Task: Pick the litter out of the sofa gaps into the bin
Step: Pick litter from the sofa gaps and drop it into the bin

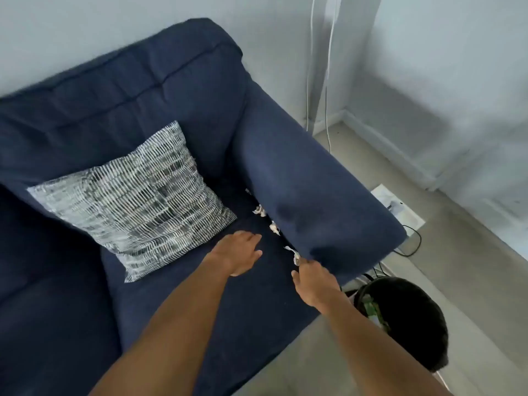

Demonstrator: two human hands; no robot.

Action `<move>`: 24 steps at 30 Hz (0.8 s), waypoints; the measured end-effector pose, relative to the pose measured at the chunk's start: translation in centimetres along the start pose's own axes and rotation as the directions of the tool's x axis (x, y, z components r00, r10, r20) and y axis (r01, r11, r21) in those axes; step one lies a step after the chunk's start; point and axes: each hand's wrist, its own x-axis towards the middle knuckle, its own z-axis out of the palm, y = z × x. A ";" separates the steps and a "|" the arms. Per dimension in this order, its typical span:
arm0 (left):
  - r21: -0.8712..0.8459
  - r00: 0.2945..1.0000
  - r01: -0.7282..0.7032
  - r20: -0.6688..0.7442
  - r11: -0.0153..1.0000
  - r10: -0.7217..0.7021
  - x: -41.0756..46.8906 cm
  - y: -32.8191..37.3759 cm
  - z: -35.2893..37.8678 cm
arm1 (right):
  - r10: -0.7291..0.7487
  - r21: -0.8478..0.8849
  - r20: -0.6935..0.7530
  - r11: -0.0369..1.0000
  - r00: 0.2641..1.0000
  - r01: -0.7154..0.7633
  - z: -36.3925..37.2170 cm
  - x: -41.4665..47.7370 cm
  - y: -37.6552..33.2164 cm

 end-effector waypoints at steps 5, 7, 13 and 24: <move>0.160 0.999 0.031 -0.032 0.987 -0.026 6.1 -0.4 3.7 | 0.058 -0.107 -0.104 0.992 0.993 -0.069 4.4 5.9 0.6; 0.162 0.997 0.047 -0.071 0.986 -0.035 8.2 -0.3 4.7 | 0.065 -0.174 -0.125 0.981 0.990 -0.086 5.8 7.7 0.7; 0.108 0.982 0.107 -0.170 0.988 -0.088 13.5 0.1 6.4 | 0.069 -0.286 -0.221 0.949 0.973 -0.132 9.4 11.4 1.3; -0.139 0.919 0.196 -0.319 0.971 -0.231 17.7 1.0 9.6 | 0.010 -0.214 -0.277 0.974 0.961 -0.072 10.8 13.8 1.4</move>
